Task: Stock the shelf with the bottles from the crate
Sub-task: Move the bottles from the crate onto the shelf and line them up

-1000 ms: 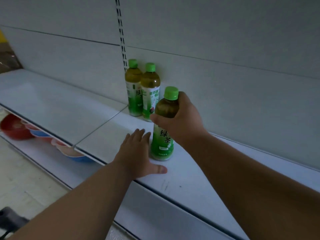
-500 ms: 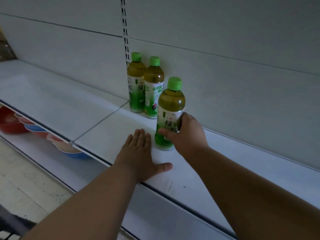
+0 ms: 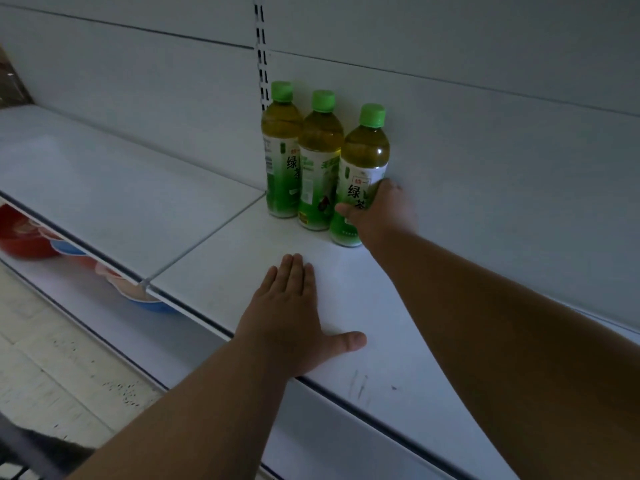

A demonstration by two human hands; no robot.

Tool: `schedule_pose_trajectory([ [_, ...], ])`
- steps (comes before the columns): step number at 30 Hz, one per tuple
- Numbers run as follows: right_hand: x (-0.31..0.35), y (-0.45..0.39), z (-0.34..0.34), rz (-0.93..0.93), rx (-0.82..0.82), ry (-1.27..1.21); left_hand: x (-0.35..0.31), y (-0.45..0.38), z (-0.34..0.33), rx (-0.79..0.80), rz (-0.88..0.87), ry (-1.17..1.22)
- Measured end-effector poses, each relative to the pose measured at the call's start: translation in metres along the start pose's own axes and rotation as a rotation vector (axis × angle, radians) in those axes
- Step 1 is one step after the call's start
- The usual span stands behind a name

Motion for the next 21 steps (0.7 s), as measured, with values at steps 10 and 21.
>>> schedule_pose_trajectory([
  [10,0.002,0.000,0.000,-0.023,0.063,0.113,0.001,0.004,0.005,-0.015,0.018,0.021],
  [21,0.052,0.172,0.003,0.351,0.464,0.367,0.051,0.123,0.056,-0.131,0.143,0.069],
])
Point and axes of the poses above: each hand's wrist, its own y-axis away from the middle knuckle, its own z-axis out of the back of the hand, x = y × z, the point moved 9 cm from there along -y, towards the middle knuckle, and after that the axes turned 15 degrees about -y, right-handed, at the moved point
